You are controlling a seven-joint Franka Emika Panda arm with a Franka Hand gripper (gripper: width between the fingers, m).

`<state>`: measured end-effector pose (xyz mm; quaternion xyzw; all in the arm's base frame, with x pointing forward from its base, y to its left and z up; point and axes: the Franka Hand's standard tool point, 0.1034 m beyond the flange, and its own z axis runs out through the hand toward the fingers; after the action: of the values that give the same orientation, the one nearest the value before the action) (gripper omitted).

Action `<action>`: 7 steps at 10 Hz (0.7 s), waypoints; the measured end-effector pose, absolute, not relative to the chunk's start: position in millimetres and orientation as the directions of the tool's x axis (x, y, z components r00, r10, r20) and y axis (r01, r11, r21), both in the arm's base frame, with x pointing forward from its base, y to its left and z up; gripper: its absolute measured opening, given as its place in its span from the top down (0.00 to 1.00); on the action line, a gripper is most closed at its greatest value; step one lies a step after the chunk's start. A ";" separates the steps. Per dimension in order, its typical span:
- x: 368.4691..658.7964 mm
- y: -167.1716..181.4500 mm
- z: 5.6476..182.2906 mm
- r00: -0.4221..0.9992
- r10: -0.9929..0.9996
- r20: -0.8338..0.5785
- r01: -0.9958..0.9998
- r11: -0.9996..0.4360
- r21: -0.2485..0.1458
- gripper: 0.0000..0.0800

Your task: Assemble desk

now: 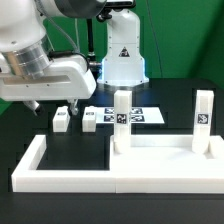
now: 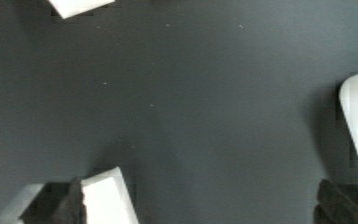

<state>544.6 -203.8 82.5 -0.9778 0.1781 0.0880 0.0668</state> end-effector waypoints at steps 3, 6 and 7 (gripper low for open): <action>544.6 -203.8 82.5 0.921 -0.336 -0.196 -0.360 -0.928 -0.099 0.19; 544.6 -203.8 82.5 0.921 -0.336 -0.196 -0.360 -0.928 -0.099 0.19; 515.9 -186.1 77.4 0.883 -0.311 -0.351 -0.377 -0.916 -0.139 0.19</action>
Offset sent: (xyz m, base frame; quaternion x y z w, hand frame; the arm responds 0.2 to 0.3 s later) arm 0.0000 0.0000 0.0000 0.0000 0.0000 0.0000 1.0000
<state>515.9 -186.1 77.4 -0.9650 0.1783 0.1633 0.1020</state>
